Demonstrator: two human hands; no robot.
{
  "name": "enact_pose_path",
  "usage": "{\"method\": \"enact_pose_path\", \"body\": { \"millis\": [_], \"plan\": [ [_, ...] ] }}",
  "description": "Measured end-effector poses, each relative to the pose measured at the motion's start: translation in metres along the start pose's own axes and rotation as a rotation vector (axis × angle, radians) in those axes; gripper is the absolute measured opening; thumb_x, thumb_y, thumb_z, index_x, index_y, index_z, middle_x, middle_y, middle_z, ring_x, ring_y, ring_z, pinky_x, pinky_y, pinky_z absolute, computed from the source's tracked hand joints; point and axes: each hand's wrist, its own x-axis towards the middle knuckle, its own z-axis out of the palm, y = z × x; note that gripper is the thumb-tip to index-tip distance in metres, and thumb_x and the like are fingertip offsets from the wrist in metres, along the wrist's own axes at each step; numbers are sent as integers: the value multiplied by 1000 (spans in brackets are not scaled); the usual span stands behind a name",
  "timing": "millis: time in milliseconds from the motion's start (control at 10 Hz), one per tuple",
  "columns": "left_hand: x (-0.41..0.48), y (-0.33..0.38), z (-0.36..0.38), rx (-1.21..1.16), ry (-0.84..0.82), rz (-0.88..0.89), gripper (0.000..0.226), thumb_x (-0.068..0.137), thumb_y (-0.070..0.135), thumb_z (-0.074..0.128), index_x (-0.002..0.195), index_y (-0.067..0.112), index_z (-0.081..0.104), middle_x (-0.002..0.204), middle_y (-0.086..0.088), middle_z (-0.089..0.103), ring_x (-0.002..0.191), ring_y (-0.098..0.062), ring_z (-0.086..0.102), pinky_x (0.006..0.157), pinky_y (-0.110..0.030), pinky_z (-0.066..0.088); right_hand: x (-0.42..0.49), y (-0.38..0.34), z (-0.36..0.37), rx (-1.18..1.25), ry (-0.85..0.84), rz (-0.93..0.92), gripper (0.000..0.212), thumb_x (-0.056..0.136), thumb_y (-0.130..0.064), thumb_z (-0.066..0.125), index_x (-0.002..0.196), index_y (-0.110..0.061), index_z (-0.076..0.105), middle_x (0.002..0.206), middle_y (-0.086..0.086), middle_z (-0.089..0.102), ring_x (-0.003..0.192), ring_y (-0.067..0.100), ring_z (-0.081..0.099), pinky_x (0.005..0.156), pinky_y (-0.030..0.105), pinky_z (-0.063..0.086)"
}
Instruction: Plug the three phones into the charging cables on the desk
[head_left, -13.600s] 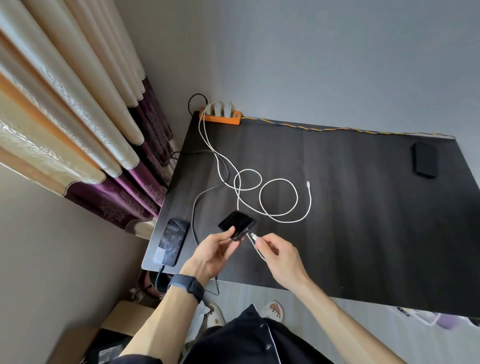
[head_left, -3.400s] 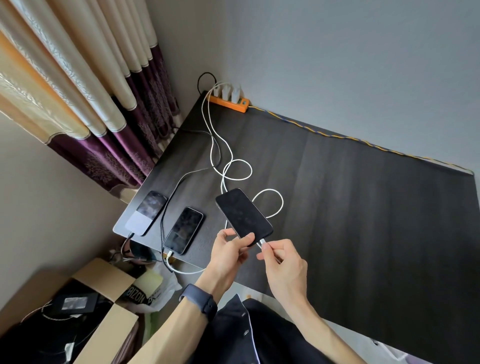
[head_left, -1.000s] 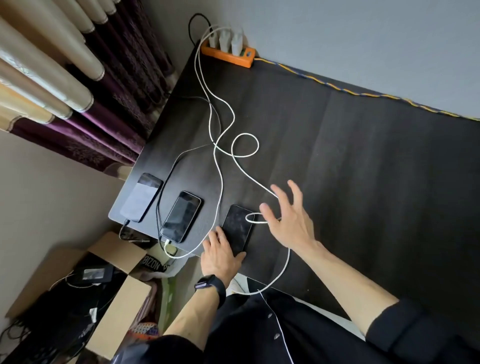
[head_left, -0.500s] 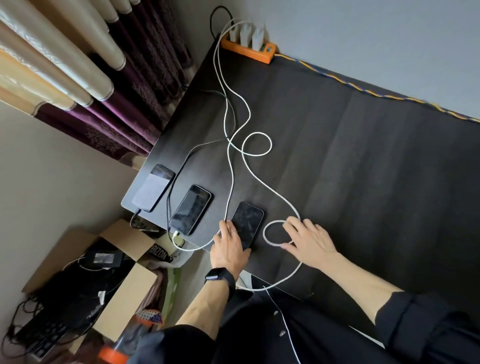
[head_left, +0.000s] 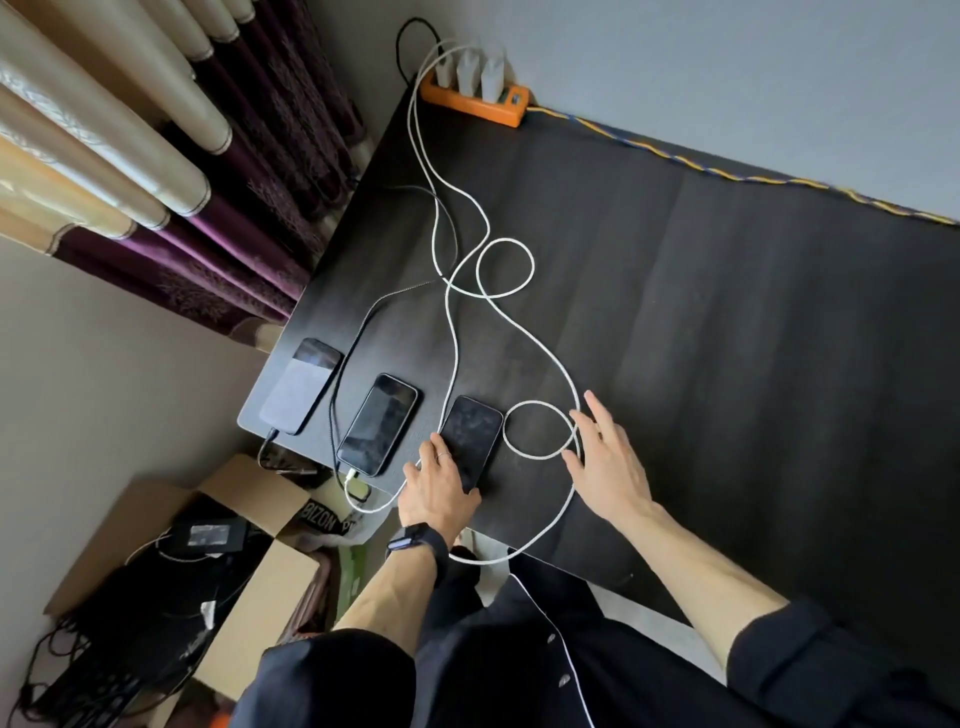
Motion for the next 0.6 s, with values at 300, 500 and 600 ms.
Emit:
{"method": "enact_pose_path", "body": {
  "millis": [300,500,600],
  "plan": [
    [5,-28,-2,62,11,138,104,81,60,64,153,7,10,149,-6,29,126,-33,44,94,-44,49,-49,-30,28,23,39,165,64,93,-22,60,152,-16,35,166,3,16,135,28,43,102,41,49],
    [-1,-34,-5,103,-16,194,93,85,46,62,154,10,11,162,-7,9,133,-34,41,97,-45,47,-81,-44,27,63,91,328,62,94,-23,58,151,-15,36,165,1,20,140,27,38,107,38,43],
    [-9,-32,-4,149,27,232,77,87,39,55,151,12,22,160,-8,16,133,-34,41,98,-45,44,-101,-41,32,94,122,414,62,95,-25,57,152,-15,35,164,0,23,143,26,34,111,36,39]
  ]
}}
